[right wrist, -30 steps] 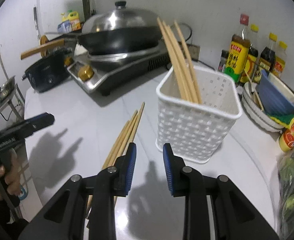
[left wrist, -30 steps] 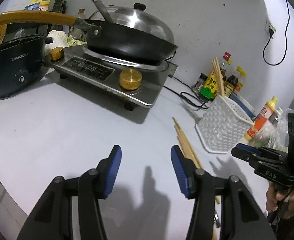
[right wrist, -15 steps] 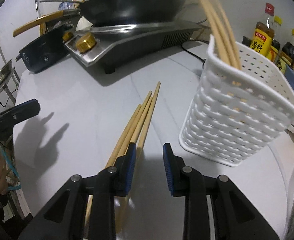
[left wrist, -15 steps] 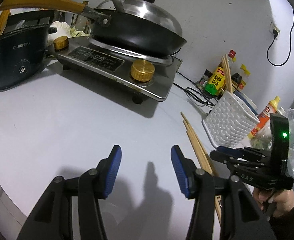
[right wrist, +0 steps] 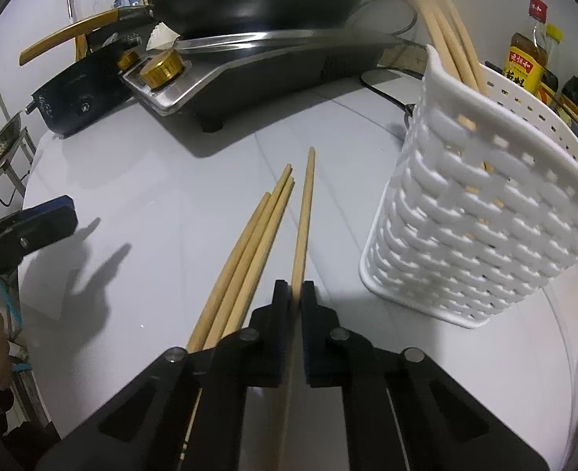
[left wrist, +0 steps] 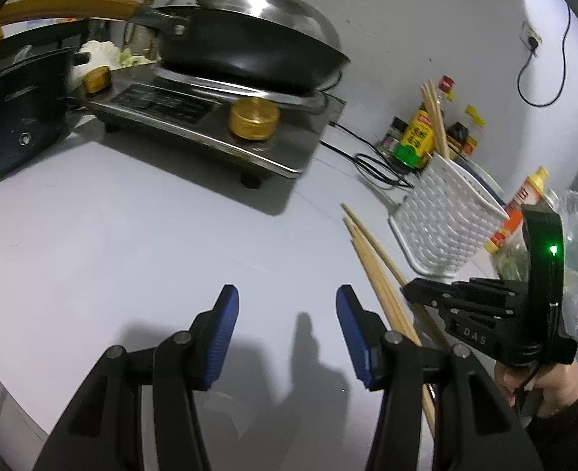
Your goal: Organize utensils
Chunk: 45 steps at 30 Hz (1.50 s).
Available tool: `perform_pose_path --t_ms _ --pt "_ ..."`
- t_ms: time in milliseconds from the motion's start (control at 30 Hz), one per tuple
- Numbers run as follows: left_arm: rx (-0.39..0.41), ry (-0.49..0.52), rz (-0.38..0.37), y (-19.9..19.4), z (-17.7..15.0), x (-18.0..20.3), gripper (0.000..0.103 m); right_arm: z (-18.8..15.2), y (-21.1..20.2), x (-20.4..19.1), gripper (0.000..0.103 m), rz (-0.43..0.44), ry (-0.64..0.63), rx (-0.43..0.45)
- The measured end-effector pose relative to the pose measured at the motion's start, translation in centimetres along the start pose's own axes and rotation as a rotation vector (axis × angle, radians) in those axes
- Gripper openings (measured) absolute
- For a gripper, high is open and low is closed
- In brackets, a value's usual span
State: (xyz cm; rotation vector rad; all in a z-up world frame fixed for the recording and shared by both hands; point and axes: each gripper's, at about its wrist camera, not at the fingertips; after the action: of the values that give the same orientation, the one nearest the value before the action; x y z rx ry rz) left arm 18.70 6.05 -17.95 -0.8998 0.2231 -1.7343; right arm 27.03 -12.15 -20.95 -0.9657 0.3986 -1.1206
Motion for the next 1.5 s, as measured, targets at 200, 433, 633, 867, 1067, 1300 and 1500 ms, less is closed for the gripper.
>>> perform_pose_path --t_ms 200,433,633,867,1067,1300,1500 --pt "-0.047 0.053 -0.001 1.1 -0.6 2.4 0.051 -1.4 -1.1 0.6 0.005 0.014 0.012 0.013" --pt "-0.118 0.16 -0.001 3.1 -1.3 6.3 0.051 -3.9 -2.7 2.0 0.005 0.02 0.027 0.026" --pt "-0.182 0.241 0.049 5.4 -1.9 8.6 0.051 -5.5 -4.1 3.2 0.005 0.034 0.035 0.044" --pt "-0.218 0.365 0.162 7.0 -2.8 9.8 0.053 -6.5 -4.6 4.5 0.005 0.062 0.047 0.051" --pt "-0.237 0.431 0.202 7.3 -2.8 10.4 0.059 -6.6 -4.3 4.6 0.005 0.077 0.043 0.038" --pt "-0.25 0.511 0.29 7.3 -2.4 10.3 0.059 -5.9 -3.8 4.7 0.006 0.075 0.036 0.035" --pt "-0.275 0.411 0.22 7.7 -1.4 9.0 0.06 -4.7 -3.3 4.6 0.011 0.084 0.036 0.043"
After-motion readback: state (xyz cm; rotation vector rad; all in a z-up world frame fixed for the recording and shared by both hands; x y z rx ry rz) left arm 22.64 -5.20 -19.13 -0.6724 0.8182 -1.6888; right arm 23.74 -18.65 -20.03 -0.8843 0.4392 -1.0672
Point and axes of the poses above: each gripper's, at about its wrist camera, not at the fingertips, and y roughly the way its jaws point, x to its right, z to its top, and after that the axes turned 12 degrees about -z, right-handed
